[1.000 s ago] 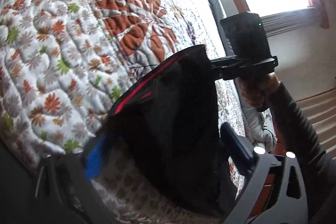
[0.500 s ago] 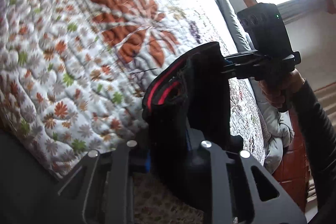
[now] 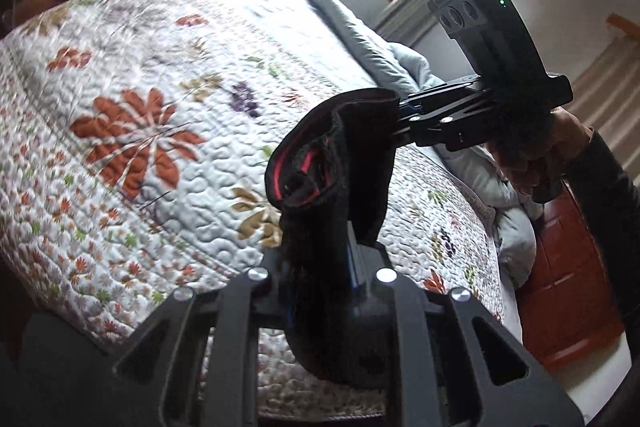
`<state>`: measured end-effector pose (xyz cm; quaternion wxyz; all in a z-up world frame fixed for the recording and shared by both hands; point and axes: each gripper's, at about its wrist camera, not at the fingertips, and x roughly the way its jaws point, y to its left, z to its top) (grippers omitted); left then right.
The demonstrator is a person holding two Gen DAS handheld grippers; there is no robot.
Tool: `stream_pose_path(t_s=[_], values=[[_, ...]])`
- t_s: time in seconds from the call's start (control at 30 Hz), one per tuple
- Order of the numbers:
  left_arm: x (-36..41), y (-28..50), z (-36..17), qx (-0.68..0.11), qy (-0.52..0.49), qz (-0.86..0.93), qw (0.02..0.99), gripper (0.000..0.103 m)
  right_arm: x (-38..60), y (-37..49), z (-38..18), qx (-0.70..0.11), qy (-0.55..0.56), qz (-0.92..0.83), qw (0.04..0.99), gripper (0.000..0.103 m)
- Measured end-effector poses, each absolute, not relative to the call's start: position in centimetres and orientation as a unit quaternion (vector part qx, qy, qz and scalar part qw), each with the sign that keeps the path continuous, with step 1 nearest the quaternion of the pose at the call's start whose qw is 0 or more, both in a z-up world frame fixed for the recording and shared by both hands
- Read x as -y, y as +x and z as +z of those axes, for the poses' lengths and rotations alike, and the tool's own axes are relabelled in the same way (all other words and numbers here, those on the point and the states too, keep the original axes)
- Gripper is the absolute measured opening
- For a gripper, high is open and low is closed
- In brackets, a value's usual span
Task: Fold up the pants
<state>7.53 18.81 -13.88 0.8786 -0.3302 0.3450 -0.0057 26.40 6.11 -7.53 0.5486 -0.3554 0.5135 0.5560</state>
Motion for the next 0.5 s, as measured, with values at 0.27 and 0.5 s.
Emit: stream_pose_path(t_s=[0.27,0.5], values=[[-13.8,7.4,-9.5,-0.329,-0.271,-0.049,0.903,0.017,0.4,24.7,-3.3,-0.483,-0.34,0.524,0.613,0.03],[-9.3,7.5,-7.1,-0.324,-0.22,-0.082,0.917,0.017,5.5,23.7,-1.3,-0.462,-0.337,0.498,0.652,0.029]])
